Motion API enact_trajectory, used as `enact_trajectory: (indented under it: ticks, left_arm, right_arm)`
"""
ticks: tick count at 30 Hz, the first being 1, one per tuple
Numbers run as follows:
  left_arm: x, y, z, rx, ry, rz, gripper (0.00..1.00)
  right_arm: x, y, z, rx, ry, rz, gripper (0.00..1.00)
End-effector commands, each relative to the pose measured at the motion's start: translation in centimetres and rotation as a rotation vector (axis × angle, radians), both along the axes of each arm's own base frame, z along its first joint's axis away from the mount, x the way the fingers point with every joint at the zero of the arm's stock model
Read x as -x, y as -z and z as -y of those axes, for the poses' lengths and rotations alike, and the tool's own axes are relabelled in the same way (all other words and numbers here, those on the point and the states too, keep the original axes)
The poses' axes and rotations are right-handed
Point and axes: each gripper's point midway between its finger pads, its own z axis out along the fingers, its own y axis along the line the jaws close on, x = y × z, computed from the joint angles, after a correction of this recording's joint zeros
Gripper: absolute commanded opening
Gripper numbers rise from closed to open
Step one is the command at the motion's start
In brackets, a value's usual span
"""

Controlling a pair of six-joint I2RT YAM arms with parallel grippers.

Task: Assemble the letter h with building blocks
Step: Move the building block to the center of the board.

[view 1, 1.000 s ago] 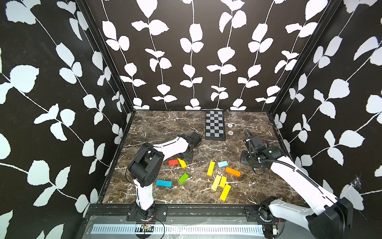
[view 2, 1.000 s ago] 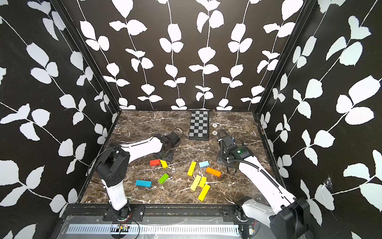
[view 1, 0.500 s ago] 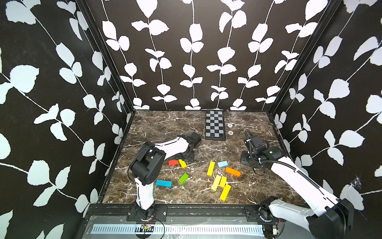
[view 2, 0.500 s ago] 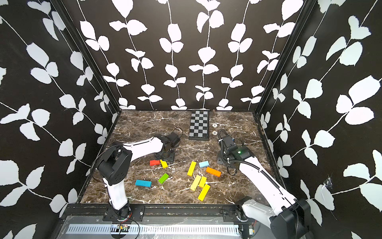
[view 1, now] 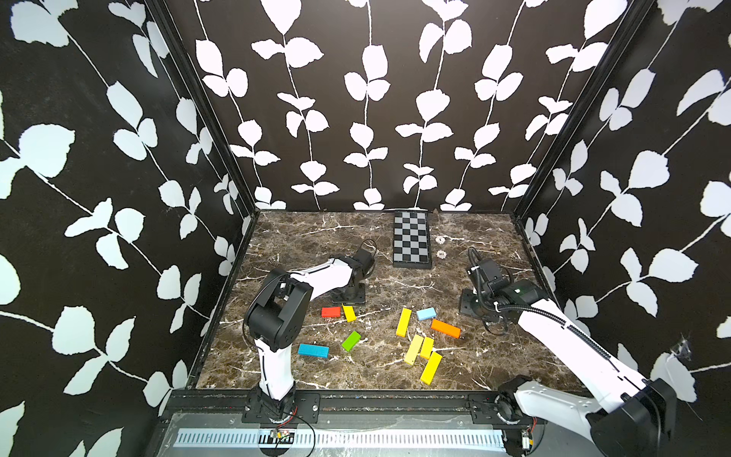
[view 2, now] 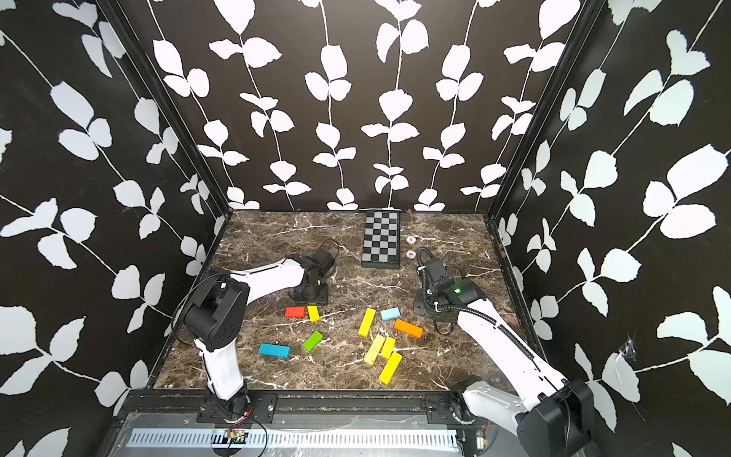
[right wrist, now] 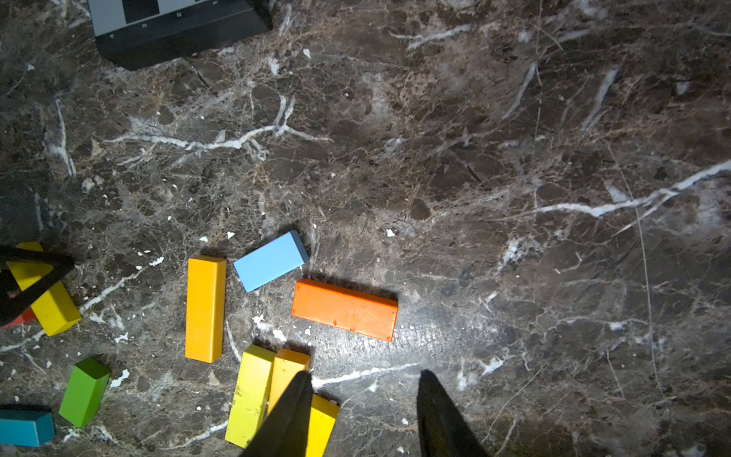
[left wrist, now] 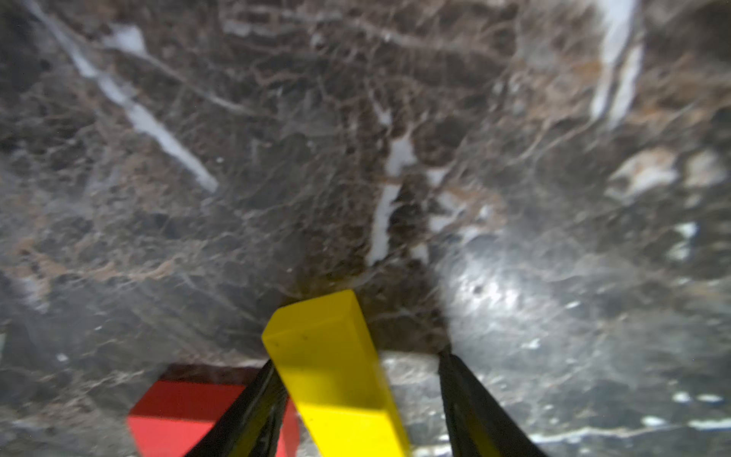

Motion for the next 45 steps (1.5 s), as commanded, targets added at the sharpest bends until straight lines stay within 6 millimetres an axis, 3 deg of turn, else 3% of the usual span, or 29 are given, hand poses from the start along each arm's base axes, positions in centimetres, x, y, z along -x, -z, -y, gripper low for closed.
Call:
enact_trajectory:
  ticks: [1,4,7,12,17,28,31,33,36,45]
  left_arm:
    - [0.1,0.6,1.2,0.047,-0.001,-0.03,0.58]
    - [0.2,0.8,1.9,0.077,-0.007,-0.039,0.51]
    - [-0.5,0.6,2.5,0.095,-0.012,-0.033,0.37]
    - [-3.2,-0.3,4.4,0.126,-0.026,0.006,0.2]
    - [-5.6,-0.5,5.5,0.106,-0.002,0.032,0.12]
    - [-7.5,0.4,5.7,0.03,0.087,0.036,0.09]
    - [-7.4,0.8,5.6,0.021,0.088,0.019,0.13]
    - [-7.2,0.9,5.5,0.022,0.076,0.013,0.32]
    - [-7.1,0.7,5.6,0.033,0.059,0.014,0.49]
    - [-6.8,-0.3,5.3,0.031,0.037,0.025,0.57]
  right_arm:
    - [0.3,0.0,0.1,0.01,-0.007,-0.006,0.39]
    - [0.3,0.0,0.1,0.009,-0.003,-0.005,0.37]
    - [0.2,0.1,0.0,0.004,-0.003,-0.006,0.35]
    - [0.2,-0.1,0.0,0.006,-0.001,-0.007,0.34]
    - [0.3,-0.5,0.0,0.003,-0.001,-0.004,0.34]
    - [0.2,-0.7,-0.3,-0.001,-0.006,-0.006,0.34]
    - [0.1,-0.7,-0.3,0.001,-0.008,-0.007,0.34]
    - [0.1,-0.8,-0.3,0.003,-0.007,-0.007,0.36]
    - [0.0,-0.9,-0.4,0.001,-0.009,-0.006,0.4]
    - [-0.1,-1.2,-0.6,0.002,-0.017,0.0,0.45]
